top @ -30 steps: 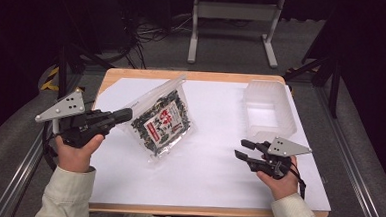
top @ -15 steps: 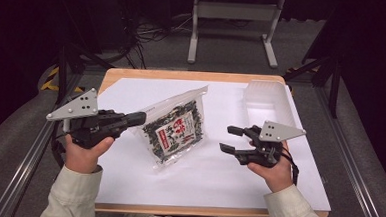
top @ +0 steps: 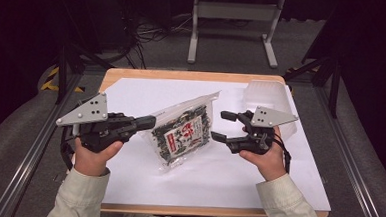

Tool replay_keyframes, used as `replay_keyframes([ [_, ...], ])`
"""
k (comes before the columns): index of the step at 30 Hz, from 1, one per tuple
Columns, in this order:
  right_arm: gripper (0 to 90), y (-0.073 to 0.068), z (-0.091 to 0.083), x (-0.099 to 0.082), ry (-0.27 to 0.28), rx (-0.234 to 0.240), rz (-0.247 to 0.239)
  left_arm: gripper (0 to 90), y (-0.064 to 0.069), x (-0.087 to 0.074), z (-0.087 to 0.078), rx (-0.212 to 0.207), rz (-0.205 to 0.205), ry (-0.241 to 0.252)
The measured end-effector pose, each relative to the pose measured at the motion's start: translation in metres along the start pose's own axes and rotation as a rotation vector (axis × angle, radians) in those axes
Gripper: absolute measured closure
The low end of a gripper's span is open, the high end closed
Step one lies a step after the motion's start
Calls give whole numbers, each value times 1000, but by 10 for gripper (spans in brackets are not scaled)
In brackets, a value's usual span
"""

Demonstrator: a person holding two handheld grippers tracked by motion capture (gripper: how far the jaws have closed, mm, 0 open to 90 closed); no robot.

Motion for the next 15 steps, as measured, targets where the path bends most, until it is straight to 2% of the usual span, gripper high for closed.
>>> replay_keyframes([
  [2,274,-1,1,0,0,3,-6,895,1,0,2,-3,2,0],
  [8,211,-13,11,-6,-30,61,-22,895,11,-2,9,-66,6,30],
  [9,211,-13,11,-6,-30,61,-22,895,11,-2,9,-66,6,30],
  [10,210,-18,12,-8,-30,93,-22,895,13,-2,10,-76,8,33],
  [11,210,-18,12,-8,-30,93,-22,895,13,-2,10,-76,8,33],
  [15,199,-27,15,-10,-32,147,-25,895,18,-1,13,-78,19,38],
])
Point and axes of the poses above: each handheld gripper's, and its own axes: z roughly forward along the jaws, x roughly out of its top, y roughly to its right, the point moved 10 cm from there along z, roughly forward along the jaws, and after that the axes turned 9 degrees about -x, right-handed, at the moved point
